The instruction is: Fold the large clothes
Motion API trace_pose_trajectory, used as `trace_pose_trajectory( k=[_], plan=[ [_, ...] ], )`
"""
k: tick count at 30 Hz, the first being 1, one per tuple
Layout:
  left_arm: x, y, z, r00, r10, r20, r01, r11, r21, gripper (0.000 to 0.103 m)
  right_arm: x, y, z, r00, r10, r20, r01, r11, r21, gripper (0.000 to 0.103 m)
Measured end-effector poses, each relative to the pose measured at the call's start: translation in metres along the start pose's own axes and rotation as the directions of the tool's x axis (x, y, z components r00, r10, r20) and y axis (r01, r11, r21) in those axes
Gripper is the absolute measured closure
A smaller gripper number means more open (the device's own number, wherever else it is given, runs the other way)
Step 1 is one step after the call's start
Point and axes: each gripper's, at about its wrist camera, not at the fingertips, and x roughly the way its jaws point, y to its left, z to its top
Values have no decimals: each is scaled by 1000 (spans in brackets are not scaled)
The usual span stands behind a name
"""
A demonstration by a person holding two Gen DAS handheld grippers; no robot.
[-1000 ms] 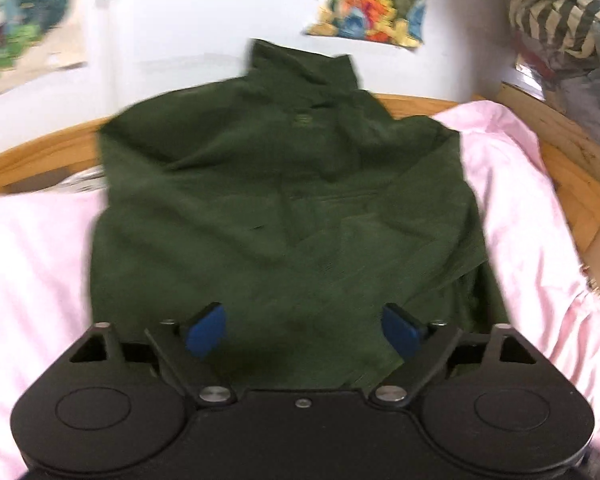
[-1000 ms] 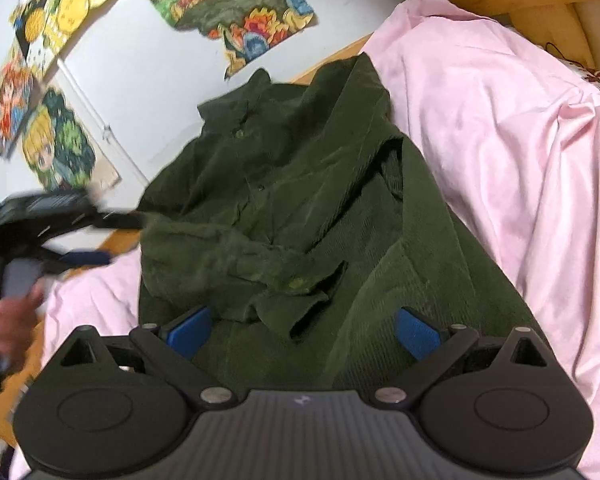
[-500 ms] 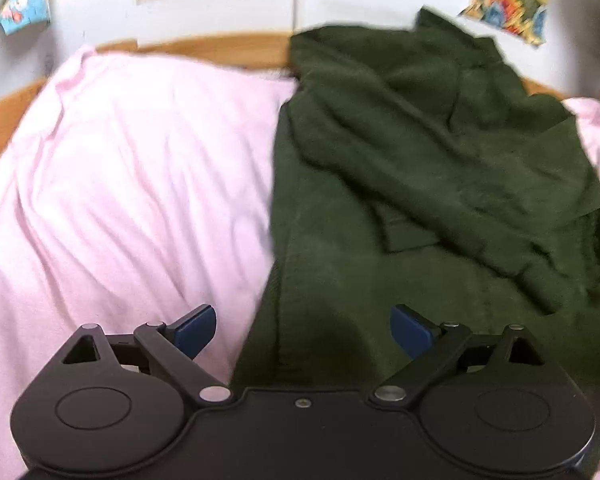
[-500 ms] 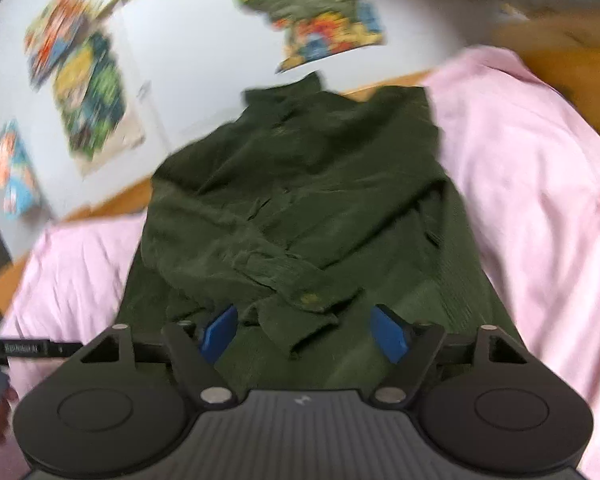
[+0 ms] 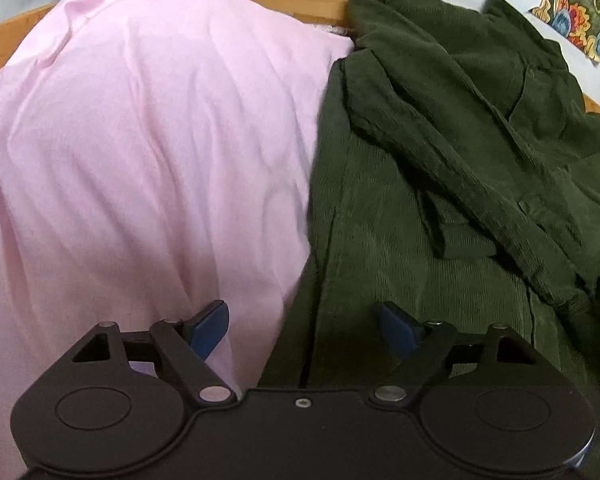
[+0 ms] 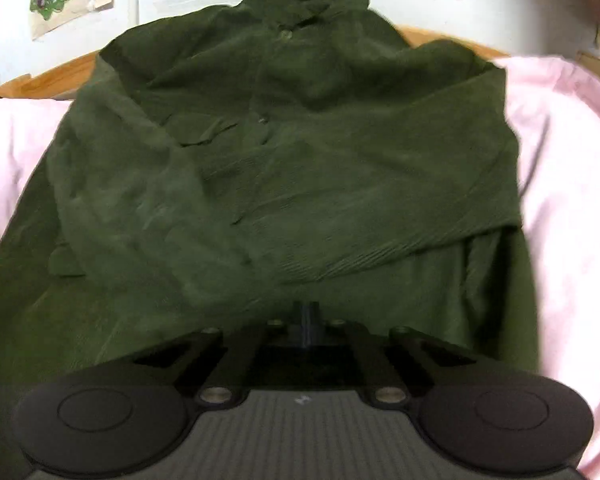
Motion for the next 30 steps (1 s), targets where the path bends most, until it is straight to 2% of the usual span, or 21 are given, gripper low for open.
trace_pose_trajectory(
  k=[1,3,4,5,7,8,10,12,14,15,16,17,21,24,26,27,28,29,30],
  plan=[
    [-2,1,-2,1000,-1,-10,1,1000,-4,19,-7,4,9,1000,8,27,-8,1000,-12,97],
    [-3,0,-3,999,-16,-32,15,1000,-26,17,-14,21,33,994,63,87,-57,996,-69,72],
    [-5,-1,-7,999,-25,-41,24,999,-33,17,-14,32,46,989,101,109,-92,992,-89,49],
    [-4,-2,-8,998,-39,-54,38,999,-32,17,-11,44,61,980,152,126,-138,984,-110,40],
    [-1,-4,-10,996,-47,-74,45,999,-23,17,3,79,96,957,254,138,-230,959,-164,39],
    [1,-5,-10,996,-44,-79,43,999,-17,16,13,96,113,946,297,134,-269,944,-190,35],
    [4,-6,-11,995,-40,-87,39,999,-10,16,38,134,146,926,356,129,-319,917,-239,33],
    [7,-6,-12,995,-42,-94,42,999,-10,16,66,166,179,916,388,108,-349,898,-268,30],
    [7,-5,-12,994,-49,-96,48,999,-15,15,91,189,200,912,400,86,-365,891,-271,32],
    [7,-5,-11,994,-52,-97,51,999,-17,15,103,195,209,913,403,71,-371,889,-270,40],
    [7,-5,-11,994,-54,-97,53,998,-17,15,113,201,218,914,402,57,-376,890,-256,84],
    [8,-4,-12,994,-56,-98,55,998,-16,15,118,204,222,918,390,69,-364,900,-240,100],
    [10,-4,-12,993,-64,-99,63,998,-10,13,122,197,240,931,291,222,-239,942,-234,101],
    [12,-3,-12,992,-71,-100,70,997,-13,12,141,177,248,950,207,234,-180,974,-135,101],
    [13,-3,-13,992,-72,-102,71,997,-11,12,148,170,241,956,198,215,-173,976,-128,100],
    [13,-3,-13,992,-71,-102,70,998,-8,12,147,168,236,954,207,215,-184,975,-120,96],
    [13,-3,-13,992,-69,-101,69,998,-5,11,141,167,229,951,216,222,-194,974,-116,78],
    [13,-3,-13,993,-68,-101,68,998,-3,11,135,170,225,947,220,233,-194,972,-132,43],
    [12,-4,-13,993,-66,-101,67,998,-2,11,122,174,214,938,220,269,-176,968,-180,28]
  ],
)
